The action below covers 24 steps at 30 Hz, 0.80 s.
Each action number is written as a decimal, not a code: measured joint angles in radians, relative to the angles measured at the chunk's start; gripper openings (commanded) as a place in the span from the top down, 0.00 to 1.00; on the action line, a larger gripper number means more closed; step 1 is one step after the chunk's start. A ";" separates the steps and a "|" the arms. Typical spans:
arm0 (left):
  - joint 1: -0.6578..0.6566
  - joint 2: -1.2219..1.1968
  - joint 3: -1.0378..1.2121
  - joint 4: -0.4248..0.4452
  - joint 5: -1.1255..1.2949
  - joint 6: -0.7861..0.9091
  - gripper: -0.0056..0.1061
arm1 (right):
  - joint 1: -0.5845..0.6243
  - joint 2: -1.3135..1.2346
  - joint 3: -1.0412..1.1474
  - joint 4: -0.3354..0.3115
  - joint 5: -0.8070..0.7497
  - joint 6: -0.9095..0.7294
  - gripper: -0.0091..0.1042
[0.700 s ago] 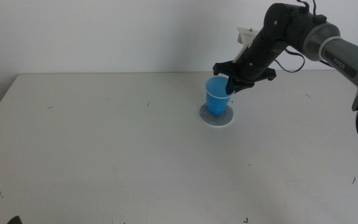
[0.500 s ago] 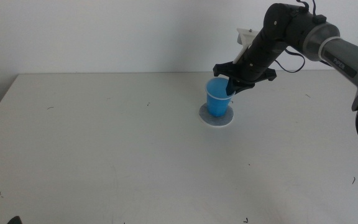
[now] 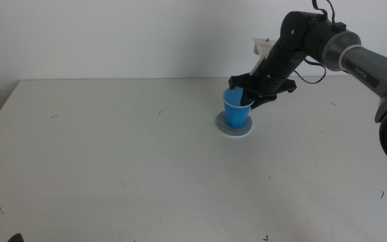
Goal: Place an empty cup on a cup mat.
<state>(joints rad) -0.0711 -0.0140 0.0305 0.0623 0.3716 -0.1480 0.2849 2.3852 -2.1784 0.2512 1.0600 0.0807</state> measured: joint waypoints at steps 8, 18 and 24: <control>0.000 0.000 0.000 0.000 0.000 0.000 0.01 | 0.000 -0.007 0.000 -0.003 -0.014 0.000 0.41; 0.000 0.000 0.000 0.000 0.000 0.000 0.01 | -0.001 -0.131 0.000 -0.003 -0.013 0.000 0.35; 0.000 0.000 0.000 0.000 0.000 0.000 0.01 | -0.029 -0.294 0.000 -0.011 0.070 -0.003 0.35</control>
<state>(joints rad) -0.0711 -0.0140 0.0305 0.0623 0.3716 -0.1480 0.2562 2.0912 -2.1784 0.2399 1.1300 0.0777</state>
